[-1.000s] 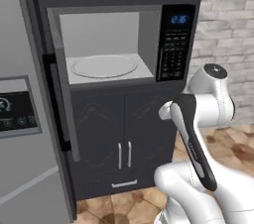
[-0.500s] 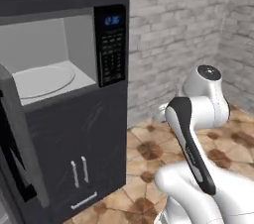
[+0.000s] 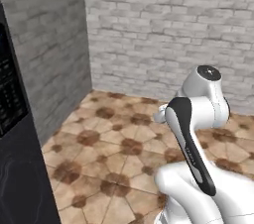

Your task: Place the sponge inside the microwave to prepare for sanitizing.

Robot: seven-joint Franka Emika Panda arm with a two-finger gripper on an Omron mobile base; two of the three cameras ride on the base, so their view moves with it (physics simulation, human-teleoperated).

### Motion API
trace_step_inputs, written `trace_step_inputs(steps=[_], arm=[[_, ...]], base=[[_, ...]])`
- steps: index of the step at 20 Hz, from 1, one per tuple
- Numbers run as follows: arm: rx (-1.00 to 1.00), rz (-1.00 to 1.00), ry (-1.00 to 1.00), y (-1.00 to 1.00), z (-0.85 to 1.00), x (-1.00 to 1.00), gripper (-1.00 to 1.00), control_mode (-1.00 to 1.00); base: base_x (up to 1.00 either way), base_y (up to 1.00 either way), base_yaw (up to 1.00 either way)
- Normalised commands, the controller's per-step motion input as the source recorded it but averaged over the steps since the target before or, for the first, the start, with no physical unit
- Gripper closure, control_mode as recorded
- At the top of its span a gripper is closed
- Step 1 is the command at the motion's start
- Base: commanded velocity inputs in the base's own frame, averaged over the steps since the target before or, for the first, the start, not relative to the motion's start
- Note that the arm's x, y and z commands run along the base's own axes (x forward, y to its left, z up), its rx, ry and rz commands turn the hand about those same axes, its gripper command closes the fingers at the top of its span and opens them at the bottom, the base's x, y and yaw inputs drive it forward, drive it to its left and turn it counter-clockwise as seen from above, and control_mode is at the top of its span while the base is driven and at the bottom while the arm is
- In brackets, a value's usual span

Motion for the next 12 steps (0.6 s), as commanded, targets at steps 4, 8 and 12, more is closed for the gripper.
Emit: trace_step_inputs(steps=[4, 8, 12], arm=[[0.00, 0.00, 0.00, 0.00, 0.00, 0.00, -1.00, 1.00], [0.00, 0.00, 0.00, 0.00, 0.00, 0.00, -1.00, 1.00], [0.00, 0.00, 0.00, 0.00, 0.00, 0.00, -1.00, 1.00]], base=[[0.00, 0.04, -1.00], [0.00, 0.06, -1.00], [0.09, 0.12, -0.92]])
